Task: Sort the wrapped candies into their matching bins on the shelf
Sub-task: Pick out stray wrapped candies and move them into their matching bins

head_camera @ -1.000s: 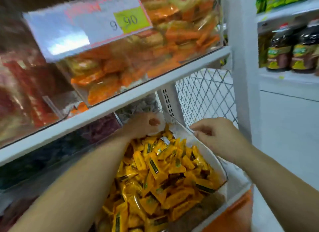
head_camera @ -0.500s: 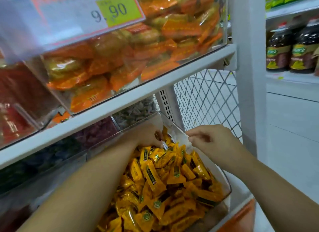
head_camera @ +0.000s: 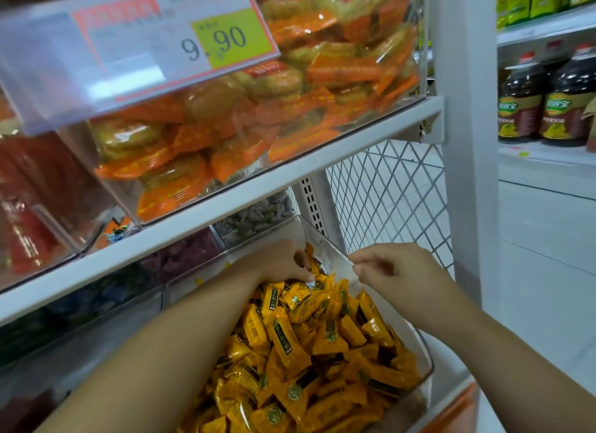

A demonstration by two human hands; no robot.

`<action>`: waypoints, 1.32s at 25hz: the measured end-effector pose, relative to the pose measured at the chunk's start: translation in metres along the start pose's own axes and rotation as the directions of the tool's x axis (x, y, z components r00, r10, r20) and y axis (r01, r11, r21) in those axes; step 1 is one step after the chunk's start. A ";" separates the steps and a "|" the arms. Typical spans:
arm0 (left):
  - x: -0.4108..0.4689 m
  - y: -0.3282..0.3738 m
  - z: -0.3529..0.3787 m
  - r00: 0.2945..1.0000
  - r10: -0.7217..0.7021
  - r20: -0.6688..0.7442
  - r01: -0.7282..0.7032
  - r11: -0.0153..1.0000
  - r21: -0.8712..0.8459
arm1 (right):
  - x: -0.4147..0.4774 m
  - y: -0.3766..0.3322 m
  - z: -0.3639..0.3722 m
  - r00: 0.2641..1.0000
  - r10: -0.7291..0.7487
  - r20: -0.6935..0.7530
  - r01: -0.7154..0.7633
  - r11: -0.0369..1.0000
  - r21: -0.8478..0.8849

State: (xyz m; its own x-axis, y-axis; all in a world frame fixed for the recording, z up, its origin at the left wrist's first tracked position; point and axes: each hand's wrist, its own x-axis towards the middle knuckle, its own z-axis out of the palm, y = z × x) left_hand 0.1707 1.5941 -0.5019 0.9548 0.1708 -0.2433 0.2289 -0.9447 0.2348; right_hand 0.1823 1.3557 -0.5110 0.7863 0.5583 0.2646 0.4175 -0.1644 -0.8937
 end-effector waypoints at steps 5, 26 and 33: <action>-0.009 0.003 -0.017 0.994 -0.026 -0.111 0.007 0.986 -0.168 | 0.000 0.001 0.001 1.000 0.007 -0.001 -0.007 1.000 -0.004; -0.003 0.019 0.002 0.997 -0.002 -0.076 0.005 0.999 0.043 | -0.002 0.000 0.000 1.000 -0.001 0.000 0.001 0.999 -0.045; -0.017 0.013 -0.007 0.985 0.086 -0.151 -0.089 0.996 -0.017 | -0.003 -0.003 0.001 1.000 0.004 -0.001 -0.004 0.999 -0.035</action>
State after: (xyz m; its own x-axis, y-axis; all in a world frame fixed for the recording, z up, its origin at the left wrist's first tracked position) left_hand 0.1585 1.5810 -0.4877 0.9885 0.1296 -0.0775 0.1460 -0.9512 0.2718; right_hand 0.1787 1.3557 -0.5099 0.7887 0.5564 0.2614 0.4300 -0.1954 -0.8814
